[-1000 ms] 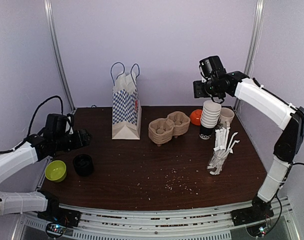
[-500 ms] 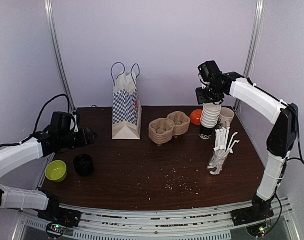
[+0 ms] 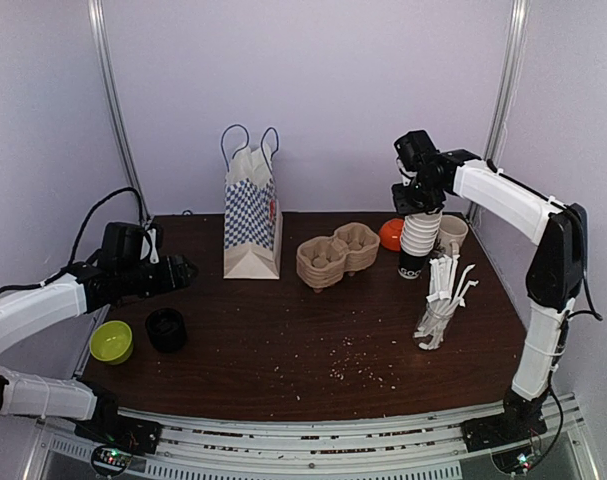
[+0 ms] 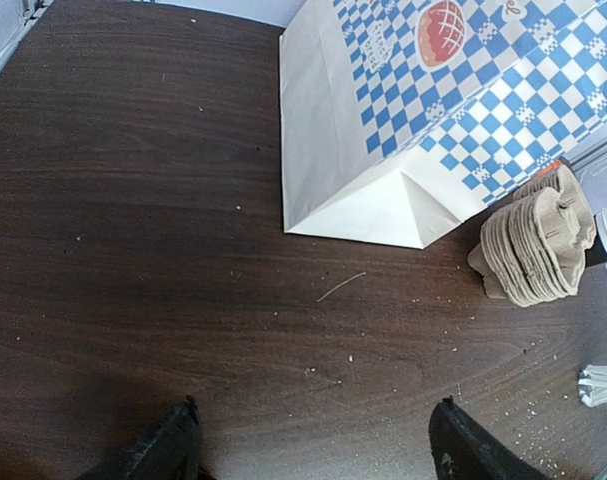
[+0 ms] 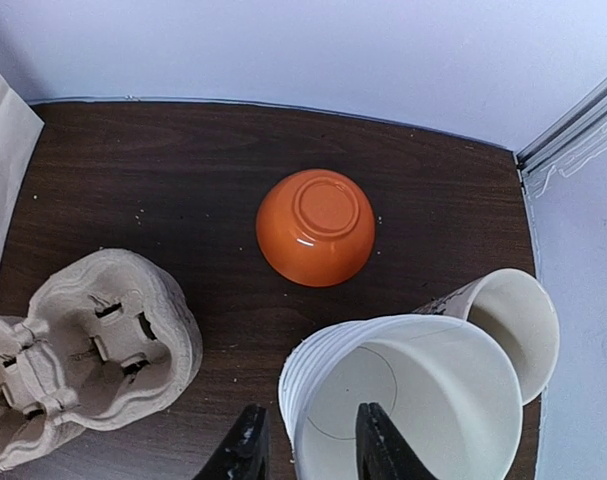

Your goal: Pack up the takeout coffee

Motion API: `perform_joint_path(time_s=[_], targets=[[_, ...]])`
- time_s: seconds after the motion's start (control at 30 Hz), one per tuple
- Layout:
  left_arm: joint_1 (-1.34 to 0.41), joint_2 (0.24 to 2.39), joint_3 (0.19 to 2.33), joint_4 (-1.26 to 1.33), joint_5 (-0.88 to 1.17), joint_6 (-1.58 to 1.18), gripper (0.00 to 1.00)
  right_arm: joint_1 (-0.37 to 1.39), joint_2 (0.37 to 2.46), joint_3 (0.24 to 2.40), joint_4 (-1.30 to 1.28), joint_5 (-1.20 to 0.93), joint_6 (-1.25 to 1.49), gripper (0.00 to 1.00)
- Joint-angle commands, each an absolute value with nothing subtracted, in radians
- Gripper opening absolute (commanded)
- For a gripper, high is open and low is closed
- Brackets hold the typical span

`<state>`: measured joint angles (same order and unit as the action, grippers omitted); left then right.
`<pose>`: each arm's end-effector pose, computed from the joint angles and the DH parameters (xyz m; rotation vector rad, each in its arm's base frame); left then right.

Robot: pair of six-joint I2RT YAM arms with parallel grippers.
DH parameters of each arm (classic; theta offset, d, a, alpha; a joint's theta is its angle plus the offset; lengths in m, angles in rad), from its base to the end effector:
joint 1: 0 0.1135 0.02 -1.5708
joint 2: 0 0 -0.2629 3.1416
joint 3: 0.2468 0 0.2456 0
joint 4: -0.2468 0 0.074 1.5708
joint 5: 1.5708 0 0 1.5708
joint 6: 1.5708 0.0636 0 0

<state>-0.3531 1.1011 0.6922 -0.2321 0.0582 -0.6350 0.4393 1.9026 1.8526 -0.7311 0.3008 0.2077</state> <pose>0.2367 -0.0912 0.2261 -0.2872 2.2613 -0.6005 0.4082 0.1710 0.3152 -0.1217 2.3052 -0.0258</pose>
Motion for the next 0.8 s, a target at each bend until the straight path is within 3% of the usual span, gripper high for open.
perform_joint_path(time_s=[0.0,0.17,0.4,0.77], targets=[[-0.35,1.109,0.705,-0.177,0.082,-0.619,0.81,0.425,1.906,1.824,-0.744,0.298,0.209,0.26],[-0.35,1.111,0.698,-0.171,0.088,-0.621,0.81,0.423,1.902,1.804,-0.744,0.292,0.209,0.19],[-0.349,1.109,0.698,-0.169,0.097,-0.623,0.8,0.422,1.884,1.812,-0.751,0.294,0.212,0.0],[-0.358,1.105,0.709,-0.162,0.127,-0.636,0.79,0.471,1.781,1.796,-0.775,0.276,0.213,0.0]])
